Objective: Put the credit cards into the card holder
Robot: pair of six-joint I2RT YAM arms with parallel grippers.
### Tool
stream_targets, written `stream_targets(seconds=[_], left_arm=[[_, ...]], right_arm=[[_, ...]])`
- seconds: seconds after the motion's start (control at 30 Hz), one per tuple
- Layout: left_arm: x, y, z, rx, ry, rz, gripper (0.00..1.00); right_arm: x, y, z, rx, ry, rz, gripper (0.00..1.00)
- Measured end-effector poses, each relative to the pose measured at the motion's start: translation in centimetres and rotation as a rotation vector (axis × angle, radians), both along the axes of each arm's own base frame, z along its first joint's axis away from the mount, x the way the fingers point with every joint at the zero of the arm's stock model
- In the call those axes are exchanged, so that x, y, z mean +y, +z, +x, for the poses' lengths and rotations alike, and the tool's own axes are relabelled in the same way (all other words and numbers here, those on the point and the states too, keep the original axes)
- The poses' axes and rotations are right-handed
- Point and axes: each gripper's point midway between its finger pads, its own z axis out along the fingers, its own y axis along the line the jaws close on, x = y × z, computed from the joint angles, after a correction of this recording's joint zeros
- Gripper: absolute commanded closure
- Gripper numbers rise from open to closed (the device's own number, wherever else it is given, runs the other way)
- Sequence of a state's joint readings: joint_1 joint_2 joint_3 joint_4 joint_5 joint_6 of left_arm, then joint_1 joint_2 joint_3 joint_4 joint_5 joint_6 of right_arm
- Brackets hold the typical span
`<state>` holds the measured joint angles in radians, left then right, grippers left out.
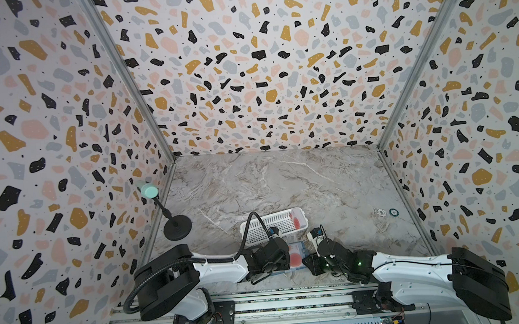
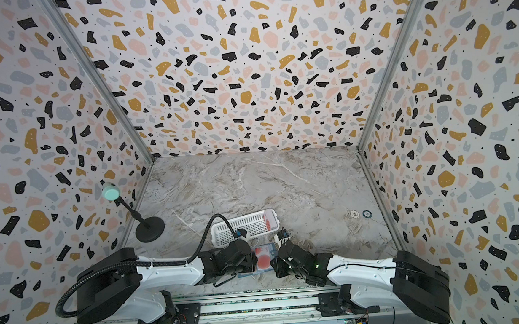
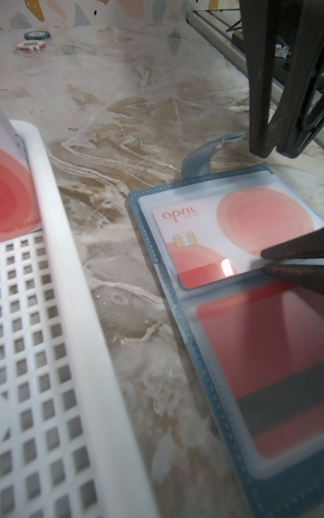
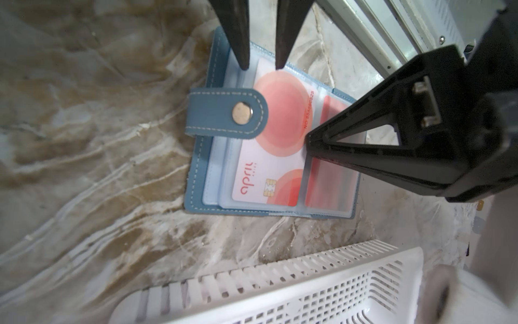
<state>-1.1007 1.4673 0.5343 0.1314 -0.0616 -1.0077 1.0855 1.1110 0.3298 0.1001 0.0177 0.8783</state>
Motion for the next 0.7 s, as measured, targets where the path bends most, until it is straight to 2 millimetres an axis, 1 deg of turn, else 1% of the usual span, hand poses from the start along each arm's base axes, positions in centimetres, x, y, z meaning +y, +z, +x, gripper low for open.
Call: stream_targets(seconds=[0.2,0.4,0.7], left_arm=[[-0.22,-0.15,0.11,0.003,0.0,0.006,0.93],[-0.3,-0.18,0.15,0.004,0.002,0.006,0.95],[-0.47,-0.2,0.16,0.007,0.002,-0.001,0.97]], right_arm=[[-0.09,0.0,0.38,0.009,-0.017,0.018,0.78],[-0.41,-0.46,0.4,0.027,-0.024,0.029,0.76],[0.23,-0.72,0.31,0.045,-0.005,0.053,0.76]])
